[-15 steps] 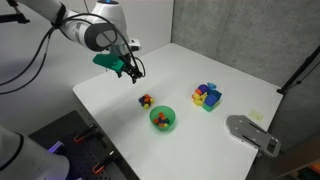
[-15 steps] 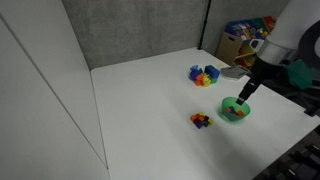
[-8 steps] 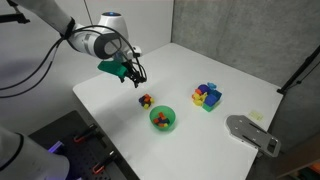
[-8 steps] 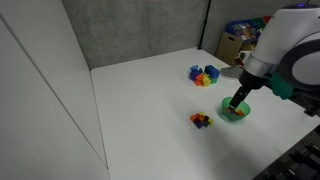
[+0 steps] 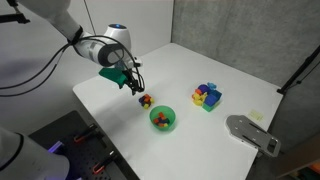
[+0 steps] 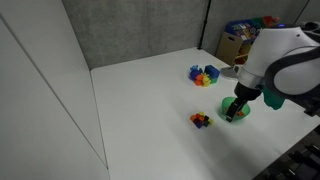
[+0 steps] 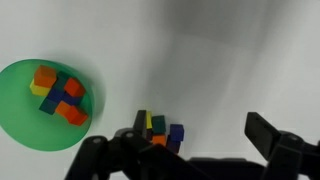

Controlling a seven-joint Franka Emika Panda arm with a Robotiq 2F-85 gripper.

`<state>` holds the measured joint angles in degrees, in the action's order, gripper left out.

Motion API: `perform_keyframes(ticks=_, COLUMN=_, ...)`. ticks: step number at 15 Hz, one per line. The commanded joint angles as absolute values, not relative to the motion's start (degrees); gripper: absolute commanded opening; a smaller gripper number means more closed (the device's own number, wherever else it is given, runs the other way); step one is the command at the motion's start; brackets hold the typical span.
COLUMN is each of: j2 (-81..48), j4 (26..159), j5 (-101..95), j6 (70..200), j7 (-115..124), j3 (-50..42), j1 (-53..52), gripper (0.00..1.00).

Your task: Put one blue block in the bowl

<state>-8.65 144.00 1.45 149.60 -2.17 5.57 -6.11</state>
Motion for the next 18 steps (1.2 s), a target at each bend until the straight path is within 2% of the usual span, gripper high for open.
perform_keyframes(ticks=1, j2=-15.9, j4=139.4, j5=4.4, j6=150.4, j7=-2.8, j3=6.6, j1=-5.6, gripper=1.00)
perform_keyframes(ticks=18, j2=-39.6, j4=124.3, j5=7.6, j6=155.5, j7=-3.2, j3=10.4, j1=-3.4, gripper=1.00)
